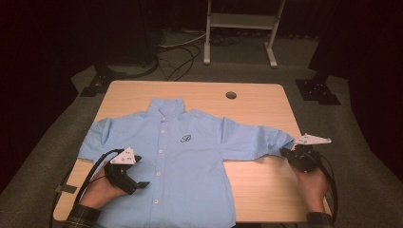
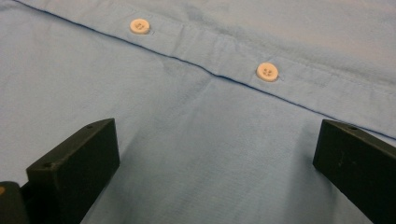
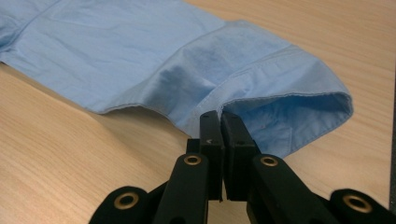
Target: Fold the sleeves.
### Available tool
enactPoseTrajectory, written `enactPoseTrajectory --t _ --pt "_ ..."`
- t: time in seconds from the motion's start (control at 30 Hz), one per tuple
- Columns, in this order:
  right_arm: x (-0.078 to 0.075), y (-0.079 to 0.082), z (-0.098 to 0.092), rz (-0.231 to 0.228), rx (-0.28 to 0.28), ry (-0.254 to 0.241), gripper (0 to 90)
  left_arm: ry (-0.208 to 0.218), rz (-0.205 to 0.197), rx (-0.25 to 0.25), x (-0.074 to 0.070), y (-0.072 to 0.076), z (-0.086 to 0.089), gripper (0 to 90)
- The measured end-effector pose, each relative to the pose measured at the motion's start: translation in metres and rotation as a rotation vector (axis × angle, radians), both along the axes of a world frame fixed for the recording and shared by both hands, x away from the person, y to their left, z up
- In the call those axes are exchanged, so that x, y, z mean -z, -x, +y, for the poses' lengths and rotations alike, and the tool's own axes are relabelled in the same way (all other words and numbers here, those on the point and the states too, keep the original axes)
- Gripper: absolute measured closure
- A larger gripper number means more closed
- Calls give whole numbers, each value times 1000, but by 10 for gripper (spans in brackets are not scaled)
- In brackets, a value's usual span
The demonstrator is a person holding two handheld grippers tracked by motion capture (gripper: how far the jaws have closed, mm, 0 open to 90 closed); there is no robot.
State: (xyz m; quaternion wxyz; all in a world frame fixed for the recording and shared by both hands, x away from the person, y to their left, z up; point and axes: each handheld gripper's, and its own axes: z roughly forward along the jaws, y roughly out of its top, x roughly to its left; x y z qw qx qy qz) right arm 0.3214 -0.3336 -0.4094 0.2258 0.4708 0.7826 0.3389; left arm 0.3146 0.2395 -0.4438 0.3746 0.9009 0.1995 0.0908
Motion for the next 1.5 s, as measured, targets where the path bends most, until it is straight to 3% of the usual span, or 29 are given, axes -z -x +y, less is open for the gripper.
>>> enactPoseTrajectory --t 0.73,0.87,1.17,1.23,1.33,1.37,1.5 --pt "-4 -14 46 -9 -115 0 880 0 0 0 0 0 0 0" --pt "-8 -15 55 -30 -141 2 881 0 0 0 0 0 0 0" --pt "-9 -16 60 -23 -155 -23 880 0 0 0 0 0 0 0" --pt "-12 -16 69 -35 -175 -2 881 0 0 0 0 0 0 0" --pt "-11 -17 75 -30 -192 -23 880 0 0 -1 0 0 0 0" --pt "-11 -18 77 -22 -191 -8 880 0 0 -1 0 0 0 0" --pt "-14 -18 89 -41 -218 -18 881 0 0 0 0 0 0 0"
